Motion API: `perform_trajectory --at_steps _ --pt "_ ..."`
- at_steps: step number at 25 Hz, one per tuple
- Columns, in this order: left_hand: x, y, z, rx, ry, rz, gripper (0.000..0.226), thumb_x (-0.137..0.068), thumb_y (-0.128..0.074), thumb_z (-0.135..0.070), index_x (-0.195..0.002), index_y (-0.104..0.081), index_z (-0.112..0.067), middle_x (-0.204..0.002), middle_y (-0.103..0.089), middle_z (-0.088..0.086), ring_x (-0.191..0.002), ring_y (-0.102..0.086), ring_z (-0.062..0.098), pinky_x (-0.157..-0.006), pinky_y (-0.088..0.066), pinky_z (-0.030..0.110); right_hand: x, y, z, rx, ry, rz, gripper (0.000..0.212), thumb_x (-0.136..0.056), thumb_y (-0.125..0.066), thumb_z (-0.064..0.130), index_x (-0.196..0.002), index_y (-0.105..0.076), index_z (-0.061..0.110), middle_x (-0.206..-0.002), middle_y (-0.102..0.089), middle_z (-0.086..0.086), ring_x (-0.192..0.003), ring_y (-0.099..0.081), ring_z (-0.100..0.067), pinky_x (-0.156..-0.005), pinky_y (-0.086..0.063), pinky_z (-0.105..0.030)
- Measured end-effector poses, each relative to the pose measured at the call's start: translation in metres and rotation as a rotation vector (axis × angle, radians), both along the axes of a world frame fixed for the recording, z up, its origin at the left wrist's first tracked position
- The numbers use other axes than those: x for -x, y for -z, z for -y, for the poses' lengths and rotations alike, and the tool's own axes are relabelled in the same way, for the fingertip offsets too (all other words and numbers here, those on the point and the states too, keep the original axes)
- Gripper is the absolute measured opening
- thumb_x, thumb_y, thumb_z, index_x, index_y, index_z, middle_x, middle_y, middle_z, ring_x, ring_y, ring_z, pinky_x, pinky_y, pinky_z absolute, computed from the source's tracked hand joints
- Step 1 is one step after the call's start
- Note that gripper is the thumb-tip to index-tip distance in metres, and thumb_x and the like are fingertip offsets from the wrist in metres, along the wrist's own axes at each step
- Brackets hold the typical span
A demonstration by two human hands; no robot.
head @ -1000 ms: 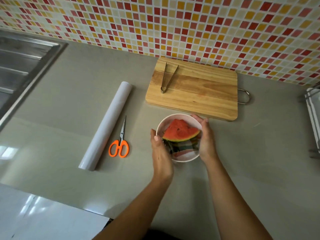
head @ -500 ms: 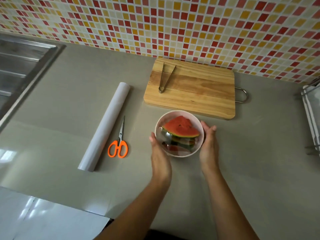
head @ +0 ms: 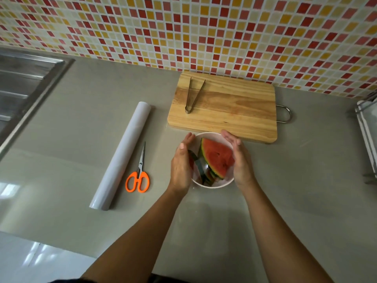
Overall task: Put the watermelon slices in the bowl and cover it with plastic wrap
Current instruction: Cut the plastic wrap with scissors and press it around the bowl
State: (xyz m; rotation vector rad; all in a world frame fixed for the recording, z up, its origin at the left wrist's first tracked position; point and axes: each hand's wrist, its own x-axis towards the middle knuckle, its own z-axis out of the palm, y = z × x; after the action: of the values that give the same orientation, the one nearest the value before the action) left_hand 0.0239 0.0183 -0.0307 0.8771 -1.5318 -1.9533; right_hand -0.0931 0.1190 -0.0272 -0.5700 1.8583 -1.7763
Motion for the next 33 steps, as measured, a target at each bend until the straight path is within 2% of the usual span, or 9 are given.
perform_trajectory --at_steps 5,8,11,14,17,19,21,25,33 --pt "0.015 0.004 0.015 -0.258 0.025 -0.111 0.051 -0.101 -0.017 -0.041 -0.118 -0.058 -0.016 -0.116 -0.065 0.007 -0.112 -0.059 0.019 -0.092 -0.049 0.027 -0.006 0.013 0.005 0.051 0.124 0.029 0.066 -0.080 -0.029 0.076 -0.120 -0.059 0.031 -0.123 -0.060 0.016 -0.117 -0.053 -0.001 -0.092 -0.042 -0.013" --pt "0.014 0.014 0.016 -0.329 0.064 -0.102 0.055 -0.101 -0.016 -0.043 -0.114 -0.062 -0.015 -0.110 -0.068 0.007 -0.107 -0.061 0.021 -0.084 -0.052 0.027 -0.006 0.014 0.009 0.049 0.162 0.168 0.072 -0.072 -0.030 0.083 -0.113 -0.063 0.034 -0.122 -0.063 0.001 -0.116 -0.056 -0.015 -0.098 -0.045 -0.034" --pt "0.011 0.013 0.023 -0.214 0.139 0.015 0.059 -0.100 -0.012 -0.046 -0.120 -0.059 -0.017 -0.118 -0.064 0.009 -0.112 -0.058 0.021 -0.088 -0.050 0.025 -0.005 0.006 0.013 -0.093 0.181 0.261 0.087 -0.058 -0.023 0.094 -0.102 -0.066 0.032 -0.114 -0.067 -0.005 -0.108 -0.061 -0.018 -0.097 -0.047 -0.041" --pt "0.004 0.007 0.041 0.093 0.242 0.220 0.056 -0.092 -0.008 -0.062 -0.119 -0.049 -0.037 -0.125 -0.049 -0.015 -0.119 -0.049 0.003 -0.091 -0.038 0.008 0.003 0.000 0.008 -0.323 0.178 0.199 0.113 -0.047 -0.009 0.098 -0.114 -0.063 0.025 -0.121 -0.063 -0.007 -0.112 -0.057 -0.021 -0.097 -0.044 -0.038" --pt "0.006 0.009 0.055 0.048 0.208 0.131 0.069 -0.088 -0.013 -0.067 -0.141 -0.038 -0.031 -0.149 -0.038 -0.005 -0.135 -0.033 0.009 -0.107 -0.029 0.022 0.009 -0.002 0.003 -0.184 0.171 0.067 0.087 -0.061 -0.016 0.092 -0.112 -0.061 0.039 -0.131 -0.056 0.004 -0.122 -0.050 -0.011 -0.106 -0.037 -0.040" --pt "0.015 0.006 0.054 -0.084 0.306 0.038 0.068 -0.090 -0.018 -0.062 -0.140 -0.042 -0.024 -0.147 -0.042 0.002 -0.134 -0.041 0.015 -0.103 -0.039 0.025 0.007 -0.001 0.007 -0.025 0.093 0.124 0.075 -0.066 -0.026 0.089 -0.109 -0.063 0.041 -0.132 -0.056 0.001 -0.123 -0.050 -0.013 -0.108 -0.036 -0.046" --pt "0.025 0.001 0.050 -0.141 0.383 0.032 0.065 -0.090 -0.021 -0.060 -0.130 -0.053 -0.021 -0.135 -0.054 0.010 -0.124 -0.051 0.021 -0.092 -0.050 0.026 0.004 -0.001 0.011 -0.038 0.055 0.133 0.076 -0.066 -0.026 0.090 -0.108 -0.065 0.039 -0.127 -0.060 -0.004 -0.119 -0.054 -0.022 -0.104 -0.040 -0.052" --pt "0.032 0.001 0.056 0.024 0.393 0.179 0.065 -0.089 -0.020 -0.065 -0.121 -0.061 -0.026 -0.125 -0.061 0.010 -0.120 -0.054 0.026 -0.103 -0.043 0.049 0.006 -0.001 0.015 -0.181 0.084 0.092 0.077 -0.063 -0.013 0.092 -0.104 -0.062 0.050 -0.123 -0.062 0.000 -0.115 -0.055 -0.021 -0.100 -0.044 -0.050" --pt "0.037 -0.015 0.067 0.224 0.486 0.402 0.080 -0.086 -0.006 -0.072 -0.131 -0.055 -0.027 -0.136 -0.055 0.005 -0.126 -0.048 0.020 -0.109 -0.035 0.042 0.012 -0.005 0.016 -0.418 0.102 -0.064 0.108 -0.056 0.002 0.093 -0.124 -0.056 0.031 -0.117 -0.062 0.000 -0.112 -0.054 -0.019 -0.086 -0.036 -0.028"
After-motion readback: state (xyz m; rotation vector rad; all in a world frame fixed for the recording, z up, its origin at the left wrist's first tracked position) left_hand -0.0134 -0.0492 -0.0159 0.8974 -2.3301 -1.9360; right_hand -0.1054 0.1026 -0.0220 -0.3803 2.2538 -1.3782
